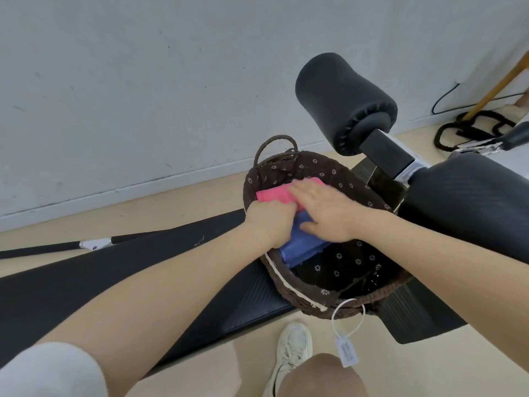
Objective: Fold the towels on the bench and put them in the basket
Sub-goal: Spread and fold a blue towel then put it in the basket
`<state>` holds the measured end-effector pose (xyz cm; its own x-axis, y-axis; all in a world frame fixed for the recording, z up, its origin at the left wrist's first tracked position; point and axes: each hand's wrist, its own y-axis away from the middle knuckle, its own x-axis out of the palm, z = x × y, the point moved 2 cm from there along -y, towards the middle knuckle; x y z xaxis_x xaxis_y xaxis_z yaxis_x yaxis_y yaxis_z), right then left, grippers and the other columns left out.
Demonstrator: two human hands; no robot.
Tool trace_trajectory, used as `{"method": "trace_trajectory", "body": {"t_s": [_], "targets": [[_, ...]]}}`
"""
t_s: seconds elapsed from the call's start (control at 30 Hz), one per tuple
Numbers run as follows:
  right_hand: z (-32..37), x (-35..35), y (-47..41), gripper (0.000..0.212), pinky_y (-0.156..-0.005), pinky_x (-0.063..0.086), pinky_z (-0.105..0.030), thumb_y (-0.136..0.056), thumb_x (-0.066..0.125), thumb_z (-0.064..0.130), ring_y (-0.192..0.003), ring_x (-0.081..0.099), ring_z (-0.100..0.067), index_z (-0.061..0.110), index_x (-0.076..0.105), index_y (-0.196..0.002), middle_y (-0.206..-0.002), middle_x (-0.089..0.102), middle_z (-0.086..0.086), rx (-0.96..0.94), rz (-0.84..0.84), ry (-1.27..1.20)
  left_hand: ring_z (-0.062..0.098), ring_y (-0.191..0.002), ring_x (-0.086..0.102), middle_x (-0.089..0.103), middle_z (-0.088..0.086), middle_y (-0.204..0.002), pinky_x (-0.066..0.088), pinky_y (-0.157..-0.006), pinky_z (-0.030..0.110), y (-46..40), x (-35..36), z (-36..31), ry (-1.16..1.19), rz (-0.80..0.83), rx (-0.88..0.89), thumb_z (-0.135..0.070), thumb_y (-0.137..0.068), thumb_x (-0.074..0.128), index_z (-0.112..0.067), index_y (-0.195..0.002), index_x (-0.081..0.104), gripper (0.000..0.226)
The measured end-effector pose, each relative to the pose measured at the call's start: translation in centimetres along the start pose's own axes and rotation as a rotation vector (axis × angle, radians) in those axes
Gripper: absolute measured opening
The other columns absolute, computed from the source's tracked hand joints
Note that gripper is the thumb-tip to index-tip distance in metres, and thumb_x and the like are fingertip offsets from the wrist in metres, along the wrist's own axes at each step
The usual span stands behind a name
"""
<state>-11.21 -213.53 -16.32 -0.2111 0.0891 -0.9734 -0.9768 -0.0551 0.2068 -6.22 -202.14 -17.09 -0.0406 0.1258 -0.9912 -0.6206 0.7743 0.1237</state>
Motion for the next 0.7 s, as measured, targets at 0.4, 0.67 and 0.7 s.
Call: {"method": "trace_trajectory", "body": {"t_s": [0.4, 0.67, 0.7], "targets": [[-3.2, 2.0, 0.9, 0.071, -0.12, 0.001, -0.038, -0.1, 0.035, 0.03, -0.146, -0.015, -0.022, 0.017, -0.015, -0.149, -0.157, -0.02, 0.001, 0.173, 0.489, 0.095, 0.021, -0.101, 0.054, 0.061, -0.001, -0.109, 0.037, -0.08, 0.034, -0.4, 0.0, -0.1, 0.026, 0.254, 0.041, -0.04, -0.079, 0.064, -0.021, -0.104, 0.063, 0.031], [5.0, -4.3, 1.5, 0.028, -0.092, 0.042, -0.037, -0.096, 0.039, 0.021, -0.113, 0.051, -0.029, 0.02, 0.06, -0.114, -0.119, 0.059, -0.006, 0.039, -0.026, -0.072, 0.026, -0.097, 0.055, 0.058, 0.007, -0.11, 0.045, -0.085, 0.037, 7.9, -1.6, 5.3, 0.348, -0.213, 0.025, -0.024, -0.091, 0.05, -0.01, -0.103, 0.063, 0.023], [7.0, -4.5, 1.6, 0.023, -0.083, 0.042, -0.034, -0.095, 0.039, 0.02, -0.103, 0.052, -0.028, 0.02, 0.061, -0.1, -0.106, 0.06, -0.005, -0.006, -0.055, -0.077, 0.025, -0.095, 0.055, 0.057, 0.007, -0.109, 0.045, -0.084, 0.036, 9.5, -1.3, 6.5, 0.344, -0.184, -0.006, -0.023, -0.092, 0.048, -0.01, -0.105, 0.06, 0.022]]}}
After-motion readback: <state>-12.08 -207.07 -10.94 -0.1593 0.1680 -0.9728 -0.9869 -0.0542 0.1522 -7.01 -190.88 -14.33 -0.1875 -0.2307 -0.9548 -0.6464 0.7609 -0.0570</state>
